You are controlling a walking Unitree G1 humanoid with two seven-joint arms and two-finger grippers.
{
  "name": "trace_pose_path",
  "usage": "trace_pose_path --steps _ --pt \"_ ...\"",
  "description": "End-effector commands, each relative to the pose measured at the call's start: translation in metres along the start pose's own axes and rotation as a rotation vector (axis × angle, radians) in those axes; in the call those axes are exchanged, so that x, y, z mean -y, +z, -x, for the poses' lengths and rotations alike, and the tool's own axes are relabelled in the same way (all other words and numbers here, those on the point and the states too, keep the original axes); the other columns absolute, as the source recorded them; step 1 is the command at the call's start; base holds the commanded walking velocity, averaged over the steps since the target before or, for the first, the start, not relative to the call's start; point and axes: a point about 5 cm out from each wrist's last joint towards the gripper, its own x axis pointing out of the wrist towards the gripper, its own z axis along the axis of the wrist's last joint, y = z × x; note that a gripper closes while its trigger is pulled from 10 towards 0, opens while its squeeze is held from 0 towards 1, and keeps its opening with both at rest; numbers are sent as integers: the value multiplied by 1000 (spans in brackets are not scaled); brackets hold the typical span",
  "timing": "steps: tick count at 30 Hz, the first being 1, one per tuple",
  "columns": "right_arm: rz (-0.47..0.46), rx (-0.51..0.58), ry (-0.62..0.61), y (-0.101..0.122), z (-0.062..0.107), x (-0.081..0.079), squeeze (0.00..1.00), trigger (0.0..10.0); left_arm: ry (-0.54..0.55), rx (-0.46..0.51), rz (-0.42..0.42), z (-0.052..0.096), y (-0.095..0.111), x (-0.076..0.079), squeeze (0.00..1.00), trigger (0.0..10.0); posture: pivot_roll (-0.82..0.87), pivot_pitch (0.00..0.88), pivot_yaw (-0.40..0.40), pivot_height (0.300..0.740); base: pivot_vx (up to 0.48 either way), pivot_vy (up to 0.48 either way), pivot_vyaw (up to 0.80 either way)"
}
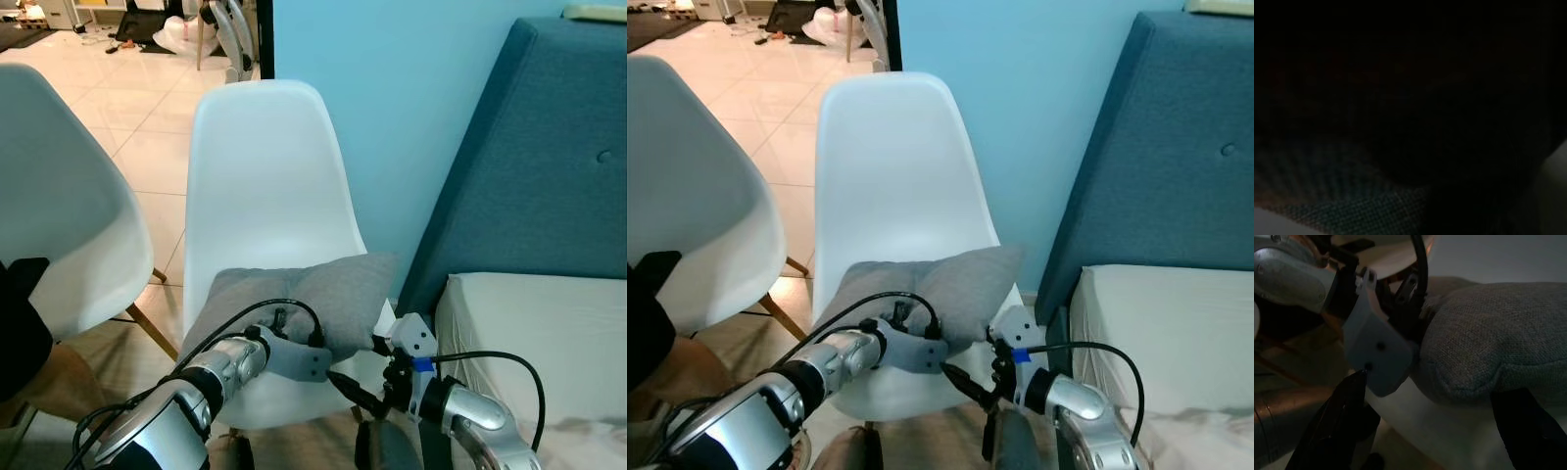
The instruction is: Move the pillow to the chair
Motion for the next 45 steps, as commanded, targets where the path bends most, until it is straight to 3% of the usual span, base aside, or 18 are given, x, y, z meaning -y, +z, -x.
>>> trace_pose_path --steps 1,16,17,18,20,30,45 --pt "36 22 59 7 -7 -11 0 10000 -34 -9 0 0 1 9 0 10000 -97 107 -22 599 0 0 0" --pt "20 31 18 8 -8 -11 0 10000 2 -63 99 -3 0 -5 0 10000 -96 110 -11 589 0 0 0" --pt "20 30 18 8 -8 -11 0 10000 -6 -61 111 -3 0 -5 129 10000 -96 110 -12 589 0 0 0" --pt "23 26 20 7 -8 -11 0 10000 -17 -56 151 -3 0 -4 961 10000 -93 108 -13 589 0 0 0" --pt "23 24 22 7 -9 -11 0 10000 -25 -53 176 -3 1 -3 1000 10000 -93 108 -13 589 0 0 0" --pt "21 19 20 6 -12 -8 0 10000 -72 -44 301 -2 -1 -2 1000 10000 -83 93 -17 589 0 0 0" --pt "11 28 32 6 -19 -8 0 10000 -130 -14 393 4 -7 8 1000 10000 -67 69 -27 589 0 0 0"
